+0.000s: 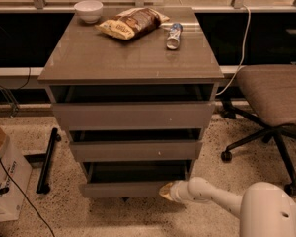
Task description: Close bottom drawer
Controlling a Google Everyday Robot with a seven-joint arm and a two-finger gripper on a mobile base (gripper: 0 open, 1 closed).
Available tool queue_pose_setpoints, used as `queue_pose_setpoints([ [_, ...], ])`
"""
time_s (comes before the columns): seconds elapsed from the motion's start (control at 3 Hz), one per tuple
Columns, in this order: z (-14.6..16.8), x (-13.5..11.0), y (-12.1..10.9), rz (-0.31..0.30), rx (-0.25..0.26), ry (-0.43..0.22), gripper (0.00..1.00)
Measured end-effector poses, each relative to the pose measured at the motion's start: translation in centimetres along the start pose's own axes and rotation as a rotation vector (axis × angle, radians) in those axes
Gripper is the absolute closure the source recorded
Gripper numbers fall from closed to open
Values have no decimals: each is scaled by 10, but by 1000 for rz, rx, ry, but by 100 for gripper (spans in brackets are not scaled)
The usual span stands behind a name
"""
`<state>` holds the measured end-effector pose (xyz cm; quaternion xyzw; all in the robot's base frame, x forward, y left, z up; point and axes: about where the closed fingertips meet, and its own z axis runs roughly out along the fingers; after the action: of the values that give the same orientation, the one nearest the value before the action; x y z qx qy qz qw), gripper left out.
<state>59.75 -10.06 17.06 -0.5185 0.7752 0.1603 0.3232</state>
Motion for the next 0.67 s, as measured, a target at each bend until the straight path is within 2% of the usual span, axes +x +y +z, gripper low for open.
queue_pose_setpoints([
  [0.67, 13, -20, -29, -44, 38, -51, 100],
])
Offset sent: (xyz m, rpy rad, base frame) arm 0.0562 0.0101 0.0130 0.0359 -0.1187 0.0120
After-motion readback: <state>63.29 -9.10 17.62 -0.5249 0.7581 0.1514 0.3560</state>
